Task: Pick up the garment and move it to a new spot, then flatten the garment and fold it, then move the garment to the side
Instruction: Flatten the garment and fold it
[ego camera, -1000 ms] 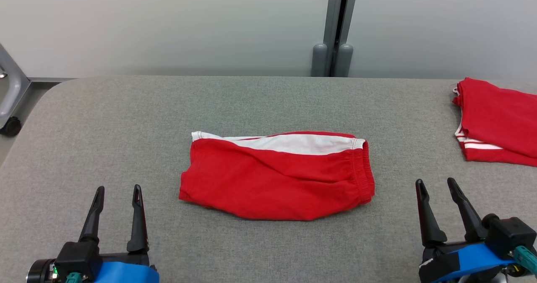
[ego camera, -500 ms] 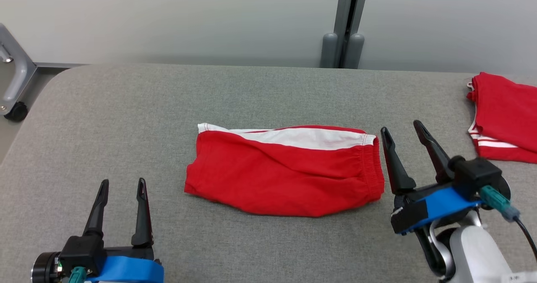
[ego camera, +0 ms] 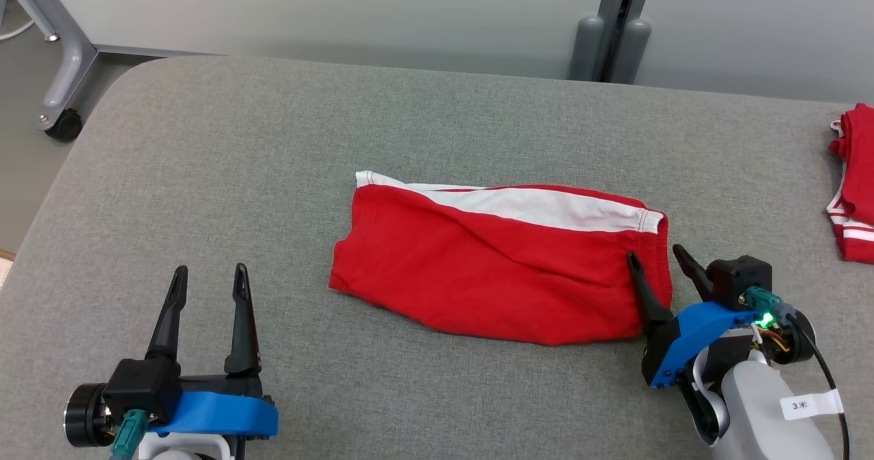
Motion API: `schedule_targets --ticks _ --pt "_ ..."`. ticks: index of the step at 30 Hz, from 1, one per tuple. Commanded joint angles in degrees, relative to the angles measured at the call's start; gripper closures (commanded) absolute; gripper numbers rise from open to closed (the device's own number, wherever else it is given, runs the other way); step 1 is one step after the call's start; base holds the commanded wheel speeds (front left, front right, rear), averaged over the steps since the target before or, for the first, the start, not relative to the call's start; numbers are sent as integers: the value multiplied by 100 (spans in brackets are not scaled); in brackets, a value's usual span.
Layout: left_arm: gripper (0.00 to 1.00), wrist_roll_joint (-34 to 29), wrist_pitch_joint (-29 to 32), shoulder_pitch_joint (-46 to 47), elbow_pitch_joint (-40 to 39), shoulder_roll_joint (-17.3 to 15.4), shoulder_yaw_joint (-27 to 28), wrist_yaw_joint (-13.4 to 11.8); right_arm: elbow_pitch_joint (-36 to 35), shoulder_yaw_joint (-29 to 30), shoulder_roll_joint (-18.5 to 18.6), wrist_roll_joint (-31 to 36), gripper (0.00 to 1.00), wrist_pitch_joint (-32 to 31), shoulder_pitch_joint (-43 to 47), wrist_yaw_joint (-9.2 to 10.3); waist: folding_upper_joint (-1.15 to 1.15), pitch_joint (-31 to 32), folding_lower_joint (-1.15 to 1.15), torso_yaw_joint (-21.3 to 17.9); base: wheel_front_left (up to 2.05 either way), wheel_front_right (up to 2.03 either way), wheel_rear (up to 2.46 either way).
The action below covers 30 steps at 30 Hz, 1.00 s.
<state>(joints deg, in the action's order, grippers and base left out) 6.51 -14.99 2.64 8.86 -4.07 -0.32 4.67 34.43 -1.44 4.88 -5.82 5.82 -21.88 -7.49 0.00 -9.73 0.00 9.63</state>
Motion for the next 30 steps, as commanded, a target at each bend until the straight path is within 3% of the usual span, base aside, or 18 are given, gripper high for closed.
schedule_targets --ticks 1,16,19,20,24,30 --pt "0 -9 -26 86 4 7 29 28 135 9 10 -17 0 75 -98 -1 0 -51 0 44 0 0 0" --pt "0 -36 -26 168 94 97 62 95 1796 -93 -150 -497 0 518 -434 -1 0 -101 0 131 0 0 0" --pt "0 -23 -26 157 113 106 70 97 1874 -247 -184 -753 83 597 -501 -2 0 -88 0 100 0 0 0" --pt "0 -26 -26 144 121 107 77 100 1892 -291 -183 -831 100 635 -542 -1 0 -72 0 81 0 0 0" --pt "0 -67 -26 80 139 110 74 117 1929 -394 -127 -1075 100 742 -637 -1 0 12 0 -1 0 0 0" --pt "0 -101 -26 -12 147 113 111 134 1888 -556 389 -1422 100 776 -547 0 0 167 0 -189 0 0 0"
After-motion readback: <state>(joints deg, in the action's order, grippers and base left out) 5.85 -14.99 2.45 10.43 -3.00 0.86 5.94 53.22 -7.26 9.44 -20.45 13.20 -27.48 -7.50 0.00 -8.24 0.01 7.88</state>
